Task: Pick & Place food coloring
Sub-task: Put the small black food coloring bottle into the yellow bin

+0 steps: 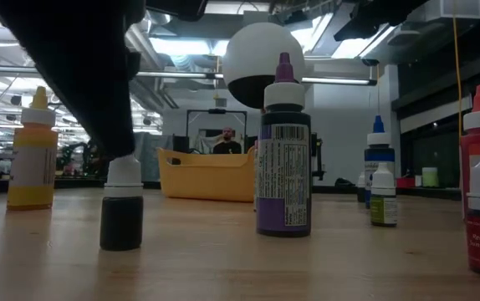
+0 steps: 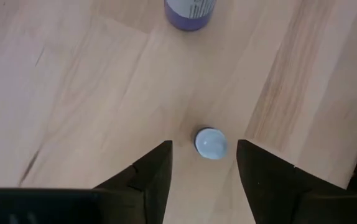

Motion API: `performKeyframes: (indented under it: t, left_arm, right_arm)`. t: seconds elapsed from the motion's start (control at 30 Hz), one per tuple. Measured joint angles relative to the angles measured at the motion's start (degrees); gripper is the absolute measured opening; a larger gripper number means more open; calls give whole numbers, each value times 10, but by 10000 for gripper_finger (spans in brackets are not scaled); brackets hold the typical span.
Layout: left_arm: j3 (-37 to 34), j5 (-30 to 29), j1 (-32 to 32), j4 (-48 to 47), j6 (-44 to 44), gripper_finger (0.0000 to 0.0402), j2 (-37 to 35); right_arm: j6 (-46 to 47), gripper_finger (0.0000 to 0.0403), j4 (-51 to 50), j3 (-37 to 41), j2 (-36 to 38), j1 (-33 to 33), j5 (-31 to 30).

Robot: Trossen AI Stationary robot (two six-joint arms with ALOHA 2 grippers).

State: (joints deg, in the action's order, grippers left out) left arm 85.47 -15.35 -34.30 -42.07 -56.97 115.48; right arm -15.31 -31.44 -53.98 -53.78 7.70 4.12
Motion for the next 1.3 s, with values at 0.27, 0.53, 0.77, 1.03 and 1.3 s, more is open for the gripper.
performKeyframes:
  t: [0.27,0.53,0.77,1.03,1.3]
  left_arm:
    - [0,0,8,4,8,171,1]
    - [0,27,7,14,3,171,22]
    - [0,18,10,17,-3,159,28]
    - [0,26,11,16,-2,92,30]
    - [0,25,11,16,-3,57,26]
  right_arm:
    - [-1,241,-1,0,0,0,0]
    - [-1,241,-1,0,0,0,0]
    - [-1,241,-1,0,0,0,0]
    - [-1,241,0,0,0,0,0]
    - [-1,241,0,0,0,0,0]
